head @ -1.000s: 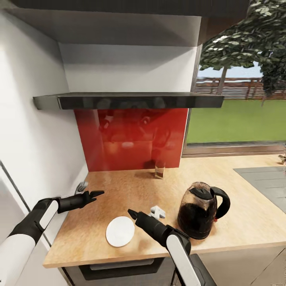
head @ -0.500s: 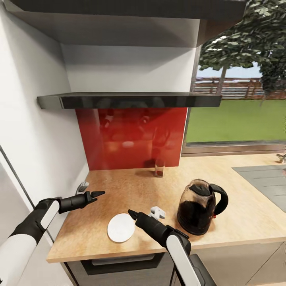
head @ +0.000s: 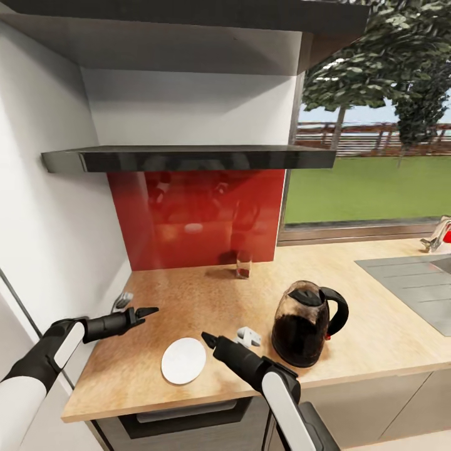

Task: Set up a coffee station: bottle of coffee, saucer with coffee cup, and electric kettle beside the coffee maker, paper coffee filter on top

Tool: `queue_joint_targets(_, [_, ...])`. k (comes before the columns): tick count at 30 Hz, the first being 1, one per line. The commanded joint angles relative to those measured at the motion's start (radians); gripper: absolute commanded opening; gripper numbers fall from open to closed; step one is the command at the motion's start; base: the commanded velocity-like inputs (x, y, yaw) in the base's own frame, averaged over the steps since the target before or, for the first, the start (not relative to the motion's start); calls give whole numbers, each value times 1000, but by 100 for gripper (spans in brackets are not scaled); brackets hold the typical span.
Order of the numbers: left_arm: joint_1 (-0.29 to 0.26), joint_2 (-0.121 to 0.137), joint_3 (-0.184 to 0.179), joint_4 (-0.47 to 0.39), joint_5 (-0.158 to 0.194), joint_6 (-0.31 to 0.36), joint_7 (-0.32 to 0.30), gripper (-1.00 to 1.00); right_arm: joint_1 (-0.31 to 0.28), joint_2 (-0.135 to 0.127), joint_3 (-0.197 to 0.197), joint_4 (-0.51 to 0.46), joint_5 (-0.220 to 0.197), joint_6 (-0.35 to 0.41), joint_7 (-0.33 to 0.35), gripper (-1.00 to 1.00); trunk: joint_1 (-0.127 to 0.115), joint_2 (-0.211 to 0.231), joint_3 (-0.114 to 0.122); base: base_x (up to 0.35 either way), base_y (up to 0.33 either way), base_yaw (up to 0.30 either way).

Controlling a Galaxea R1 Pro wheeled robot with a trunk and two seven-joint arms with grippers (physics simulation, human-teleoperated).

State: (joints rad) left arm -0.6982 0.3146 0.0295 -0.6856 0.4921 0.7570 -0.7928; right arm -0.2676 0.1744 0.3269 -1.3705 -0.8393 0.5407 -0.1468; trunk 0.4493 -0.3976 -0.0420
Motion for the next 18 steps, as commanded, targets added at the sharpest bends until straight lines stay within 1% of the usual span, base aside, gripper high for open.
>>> queue_joint_targets(1, [1, 0, 1, 0, 2, 5, -2, 100, 2, 0, 2, -1, -11, 2, -10, 100, 1, -2, -2, 0, 0, -6])
queue_joint_targets(8, [5, -2, 1, 1, 2, 5, -2, 100, 9, 0, 19, -2, -12, 2, -39, 100, 1, -2, -2, 0, 0, -2])
queue_joint_targets(12, [7, -6, -13, 1, 2, 6, -2, 100, 10, 0, 28, -2, -13, 2, -48, 100, 1, -2, -2, 0, 0, 0])
queue_joint_targets(15, [8, -8, -33, 1, 2, 7, -2, 100, 11, 0, 60, -2, -13, 2, -50, 100, 1, -2, -2, 0, 0, 0])
queue_joint_targets(18, [8, -9, -41, 1, 3, 7, -2, 100, 15, 0, 85, -1, -21, 2, -51, 100, 1, -2, -2, 0, 0, 0])
